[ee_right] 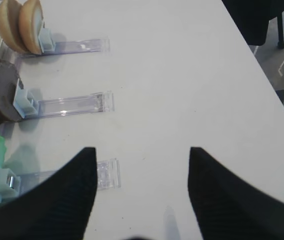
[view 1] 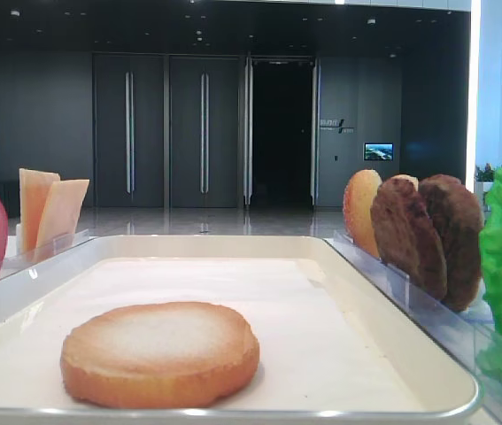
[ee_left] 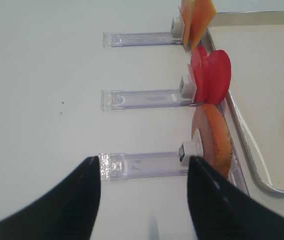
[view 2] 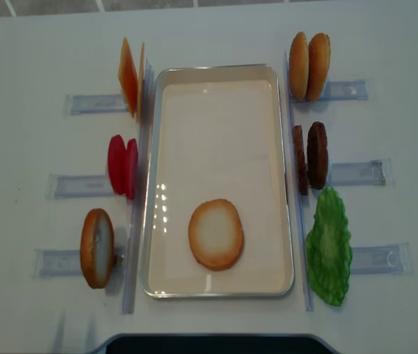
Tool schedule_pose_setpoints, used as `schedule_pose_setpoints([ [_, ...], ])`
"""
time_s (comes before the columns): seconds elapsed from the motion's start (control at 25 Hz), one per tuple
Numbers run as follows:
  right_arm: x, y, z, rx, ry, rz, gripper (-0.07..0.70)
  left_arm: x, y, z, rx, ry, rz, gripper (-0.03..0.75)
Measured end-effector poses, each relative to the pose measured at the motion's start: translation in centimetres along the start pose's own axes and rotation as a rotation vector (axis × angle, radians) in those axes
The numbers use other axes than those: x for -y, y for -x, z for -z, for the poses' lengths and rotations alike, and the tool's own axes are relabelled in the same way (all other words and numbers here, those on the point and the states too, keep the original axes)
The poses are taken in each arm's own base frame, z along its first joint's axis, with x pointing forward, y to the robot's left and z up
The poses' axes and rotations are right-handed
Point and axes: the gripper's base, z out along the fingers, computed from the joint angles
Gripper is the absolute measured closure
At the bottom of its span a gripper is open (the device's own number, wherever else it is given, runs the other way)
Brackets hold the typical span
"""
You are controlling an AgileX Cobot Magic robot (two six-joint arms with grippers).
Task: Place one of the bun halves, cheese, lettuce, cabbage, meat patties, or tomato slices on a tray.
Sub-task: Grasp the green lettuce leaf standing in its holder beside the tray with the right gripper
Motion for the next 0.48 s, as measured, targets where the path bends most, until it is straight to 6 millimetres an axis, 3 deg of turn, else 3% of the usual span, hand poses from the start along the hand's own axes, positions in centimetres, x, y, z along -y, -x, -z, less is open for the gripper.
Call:
schedule_pose_setpoints([
  [0.48, 0.0, 0.0, 0.0, 0.0, 0.0, 0.0, 0.216, 0.0, 0.0, 0.0, 0.0, 0.0, 0.0, 0.297],
])
